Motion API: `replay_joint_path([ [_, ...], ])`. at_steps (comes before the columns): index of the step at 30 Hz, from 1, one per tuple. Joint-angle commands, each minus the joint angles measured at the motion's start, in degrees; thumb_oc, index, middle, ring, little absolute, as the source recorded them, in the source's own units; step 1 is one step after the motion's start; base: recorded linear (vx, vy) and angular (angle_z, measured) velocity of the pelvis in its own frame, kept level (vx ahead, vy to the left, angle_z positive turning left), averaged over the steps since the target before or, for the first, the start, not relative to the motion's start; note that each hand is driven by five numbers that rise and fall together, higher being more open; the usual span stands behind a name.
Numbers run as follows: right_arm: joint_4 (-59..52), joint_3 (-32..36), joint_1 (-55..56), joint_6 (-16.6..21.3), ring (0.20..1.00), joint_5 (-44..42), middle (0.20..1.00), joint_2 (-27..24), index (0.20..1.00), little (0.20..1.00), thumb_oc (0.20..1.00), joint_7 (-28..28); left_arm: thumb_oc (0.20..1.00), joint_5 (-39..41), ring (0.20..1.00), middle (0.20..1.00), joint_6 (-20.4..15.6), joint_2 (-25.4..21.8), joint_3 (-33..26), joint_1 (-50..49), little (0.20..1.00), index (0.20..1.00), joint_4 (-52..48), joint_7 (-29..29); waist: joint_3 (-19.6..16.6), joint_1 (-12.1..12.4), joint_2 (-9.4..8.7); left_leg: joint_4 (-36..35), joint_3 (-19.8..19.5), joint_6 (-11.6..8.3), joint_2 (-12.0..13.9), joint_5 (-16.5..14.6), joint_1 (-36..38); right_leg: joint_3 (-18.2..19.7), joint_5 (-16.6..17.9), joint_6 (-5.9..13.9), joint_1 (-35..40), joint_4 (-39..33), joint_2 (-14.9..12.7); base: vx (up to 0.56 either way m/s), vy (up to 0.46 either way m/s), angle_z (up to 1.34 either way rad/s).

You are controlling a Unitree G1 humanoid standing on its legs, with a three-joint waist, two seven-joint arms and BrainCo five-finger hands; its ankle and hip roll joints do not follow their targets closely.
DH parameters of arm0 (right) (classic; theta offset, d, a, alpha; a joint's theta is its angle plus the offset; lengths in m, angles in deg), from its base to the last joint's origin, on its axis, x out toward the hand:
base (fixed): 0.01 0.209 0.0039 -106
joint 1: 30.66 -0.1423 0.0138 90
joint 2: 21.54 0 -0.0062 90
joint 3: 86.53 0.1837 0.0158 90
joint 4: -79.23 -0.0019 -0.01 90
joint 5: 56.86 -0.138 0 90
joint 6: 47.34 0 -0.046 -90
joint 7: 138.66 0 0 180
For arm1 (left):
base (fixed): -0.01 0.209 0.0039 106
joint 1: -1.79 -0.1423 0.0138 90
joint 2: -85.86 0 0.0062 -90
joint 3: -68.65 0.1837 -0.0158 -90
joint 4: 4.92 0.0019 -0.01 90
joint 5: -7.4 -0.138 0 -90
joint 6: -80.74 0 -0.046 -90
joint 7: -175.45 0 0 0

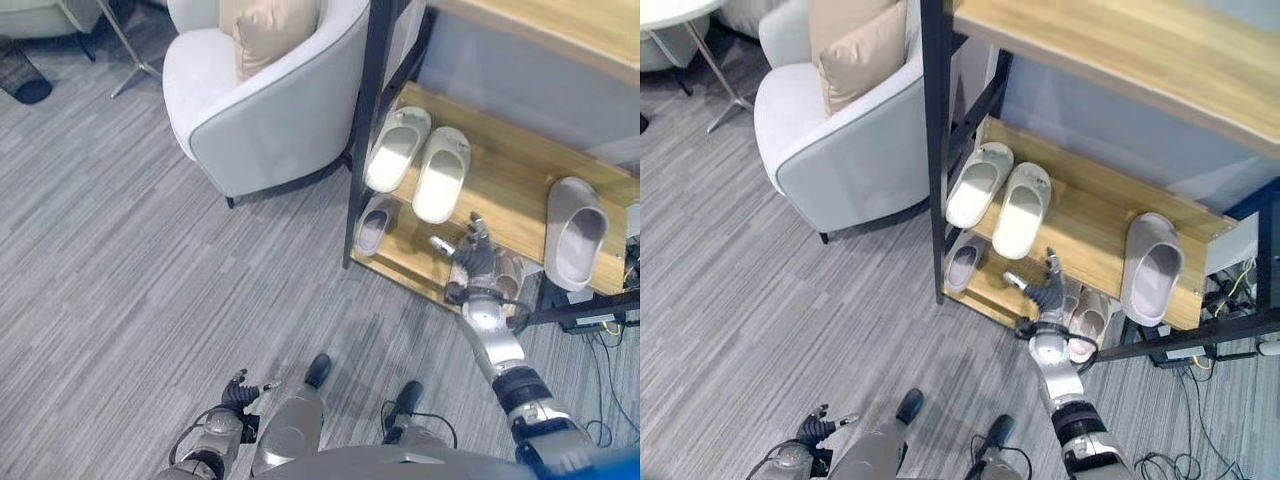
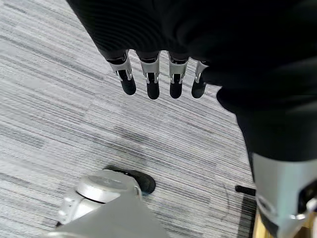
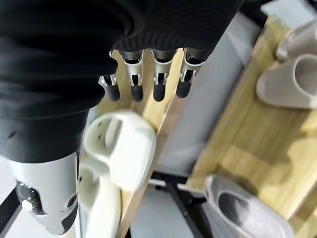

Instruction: Arrange the slippers neatly on the shoe rack.

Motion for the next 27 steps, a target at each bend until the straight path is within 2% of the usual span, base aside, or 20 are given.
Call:
replay_joint_path([
  [1,-5.17,-0.35,-3.91,2.89,1.000,1.61,1.000,-3.26,1.000,1.000,1.000,-1.64,1.000,-0.16,1.000,1.000,-0.76,1.52,-0.51,1.80,1.000,1.000,3.52,0.07,2.24,1.40,1.99,-8.71,-2.53,0.09,0.29,-1.13,6.28,-0.88,-5.57,6.39,9.67,0.84,0.00,0.00,0.000,0.00],
  [10,-4.58,-5.98,-7.27,1.81,1.000,6.08,1.000,-2.29,1.000,1.000,1.000,-2.56,1.000,-0.63,1.000,1.000,-0.77,1.77,-0.38,1.46,1.000,1.000,4.44,0.45,2.60,2.61,1.74,-8.99,-2.57,-0.20,0.67,-1.10,6.18,-1.00,-5.88,6.23,9.75,0.76,0.42,0.00,0.000,0.00],
  [18,-5.29,-5.74,-8.34,1.61,1.000,7.60,1.000,-2.31,1.000,1.000,1.000,-0.54,1.000,-0.38,1.000,1.000,-0.77,2.13,-0.02,1.87,1.000,1.000,4.33,1.06,2.15,2.88,1.78,-9.17,-2.85,-0.29,0.75,-1.09,6.34,-1.67,-6.17,6.20,9.97,0.82,0.46,0.01,-0.004,0.00],
  [23,-15.39,-0.23,-5.07,2.35,1.000,13.28,1.000,-5.93,1.000,1.000,1.000,4.22,1.000,-1.37,1.000,1.000,-0.23,2.64,-1.37,1.46,1.000,1.000,4.87,1.26,1.42,1.49,1.92,-9.28,-2.33,-0.17,1.07,-1.19,6.71,-1.01,-6.40,6.22,9.94,0.96,0.51,0.02,-0.012,-0.03],
  [24,-19.16,3.10,-3.51,2.09,1.000,16.96,1.000,-9.30,1.000,1.000,1.000,5.82,1.000,-2.97,1.000,1.000,-0.16,2.29,-2.04,1.13,1.000,1.000,4.81,1.30,1.09,0.95,1.95,-9.29,-1.93,-0.21,1.34,-1.35,7.24,-0.82,-6.68,6.17,10.13,0.98,0.65,0.05,-0.038,-0.11],
  [27,-16.72,6.53,-5.08,0.29,1.000,19.89,1.000,-13.97,1.000,1.000,1.000,8.66,1.000,-3.55,1.000,1.000,-0.28,2.17,-1.90,0.91,1.000,1.000,4.80,0.99,0.87,0.71,2.14,-9.38,-1.37,-0.24,1.75,-1.46,7.50,0.04,-6.83,6.06,9.97,0.72,0.86,0.04,-0.060,-0.14],
])
